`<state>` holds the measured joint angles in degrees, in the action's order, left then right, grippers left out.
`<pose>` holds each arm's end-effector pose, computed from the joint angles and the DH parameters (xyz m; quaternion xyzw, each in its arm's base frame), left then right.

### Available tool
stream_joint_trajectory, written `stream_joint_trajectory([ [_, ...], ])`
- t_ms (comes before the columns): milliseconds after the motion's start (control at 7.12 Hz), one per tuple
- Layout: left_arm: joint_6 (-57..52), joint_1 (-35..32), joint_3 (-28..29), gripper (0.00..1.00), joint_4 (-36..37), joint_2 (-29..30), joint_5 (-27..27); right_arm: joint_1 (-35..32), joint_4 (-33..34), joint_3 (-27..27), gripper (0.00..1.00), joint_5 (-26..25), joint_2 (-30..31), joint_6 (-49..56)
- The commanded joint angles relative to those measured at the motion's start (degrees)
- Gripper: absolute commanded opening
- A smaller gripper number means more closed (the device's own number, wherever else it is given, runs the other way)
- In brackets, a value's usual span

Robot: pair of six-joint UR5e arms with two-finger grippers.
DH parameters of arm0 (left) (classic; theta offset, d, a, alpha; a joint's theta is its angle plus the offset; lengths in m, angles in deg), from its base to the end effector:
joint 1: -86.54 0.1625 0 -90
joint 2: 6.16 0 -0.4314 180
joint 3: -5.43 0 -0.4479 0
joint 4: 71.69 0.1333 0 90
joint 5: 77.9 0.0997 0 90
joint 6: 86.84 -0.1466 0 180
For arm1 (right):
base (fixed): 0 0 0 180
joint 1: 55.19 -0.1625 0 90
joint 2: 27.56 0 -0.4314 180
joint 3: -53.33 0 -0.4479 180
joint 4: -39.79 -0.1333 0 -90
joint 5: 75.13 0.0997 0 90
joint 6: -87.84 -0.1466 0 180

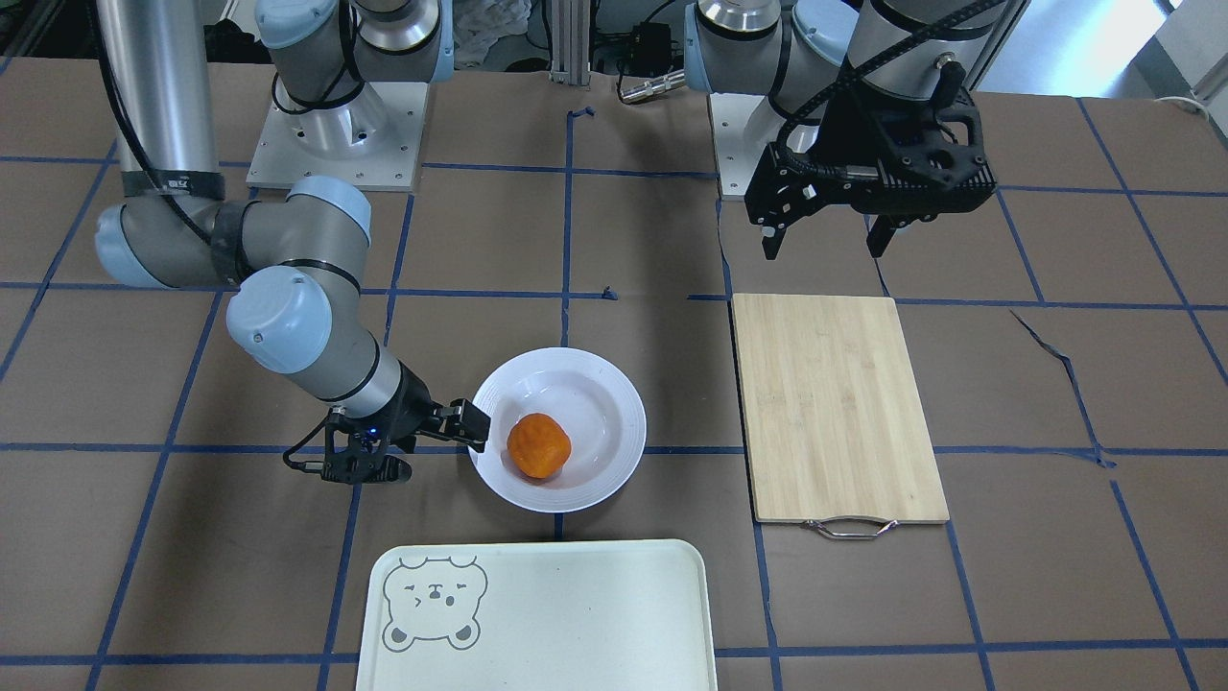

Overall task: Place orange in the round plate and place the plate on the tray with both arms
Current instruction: 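Retract the left arm while the right gripper reaches down to grip the plate rim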

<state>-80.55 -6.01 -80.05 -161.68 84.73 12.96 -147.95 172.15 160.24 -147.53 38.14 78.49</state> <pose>-0.1560 -0.5561 0.4822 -0.0329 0.9989 -0.0322 0.0050 0.2071 -0.6077 0.1229 0.0553 0.9866 0.0063 0.1532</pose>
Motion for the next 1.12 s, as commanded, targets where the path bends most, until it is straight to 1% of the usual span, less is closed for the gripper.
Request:
stream_joint_trajectory([
  [0, -0.05, 0.18, 0.06, 1.0, -0.19, -0.27, 0.02, -1.28, 3.76, 3.02, 1.0, 1.38, 0.05, -1.72],
  [140, -0.05, 0.18, 0.06, 1.0, -0.19, -0.27, 0.02, -1.72, 5.08, 4.43, 1.0, 1.38, 0.05, -1.81],
  [421, -0.05, 0.27, 0.06, 1.0, -0.19, -0.27, 0.02, -3.12, 7.54, 5.67, 0.94, 1.12, 0.05, -3.83],
  [562, -0.05, 0.27, 0.06, 1.0, -0.19, -0.27, 0.02, -4.43, 8.17, 5.59, 0.87, 0.68, 0.05, -5.22],
  [702, -0.05, 0.27, 0.06, 1.0, -0.19, -0.27, 0.02, -4.62, 8.08, 5.76, 0.74, 0.5, -0.04, -6.02],
  [843, -0.05, 0.27, 0.06, 1.0, -0.19, -0.27, 0.02, -4.71, 8.0, 5.94, 0.63, 0.59, -0.04, -6.46],
  [983, -0.05, 0.27, 0.06, 1.0, -0.1, -0.27, 0.02, -4.71, 8.0, 5.94, 0.39, 1.02, -0.04, -8.12],
])
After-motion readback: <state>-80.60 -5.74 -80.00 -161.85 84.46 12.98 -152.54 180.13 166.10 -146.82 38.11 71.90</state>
